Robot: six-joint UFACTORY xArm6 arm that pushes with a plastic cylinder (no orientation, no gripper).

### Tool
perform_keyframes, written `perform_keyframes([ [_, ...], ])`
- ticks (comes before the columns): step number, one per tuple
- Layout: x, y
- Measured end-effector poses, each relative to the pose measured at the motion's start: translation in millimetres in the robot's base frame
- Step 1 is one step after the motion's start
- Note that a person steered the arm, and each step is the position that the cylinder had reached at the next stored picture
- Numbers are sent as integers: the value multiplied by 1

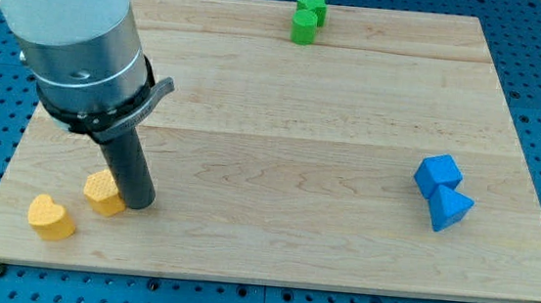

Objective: Push the yellow hexagon towards the yellow heart

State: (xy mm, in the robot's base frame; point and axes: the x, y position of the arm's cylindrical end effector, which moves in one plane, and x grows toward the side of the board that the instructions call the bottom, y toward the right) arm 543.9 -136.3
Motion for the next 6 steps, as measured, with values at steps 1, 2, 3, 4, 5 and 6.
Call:
perform_keyframes([
  [1,-10,21],
  [2,-13,5],
  [3,-13,-5],
  [4,-13,-20],
  [5,-38,8],
  [6,-40,12],
])
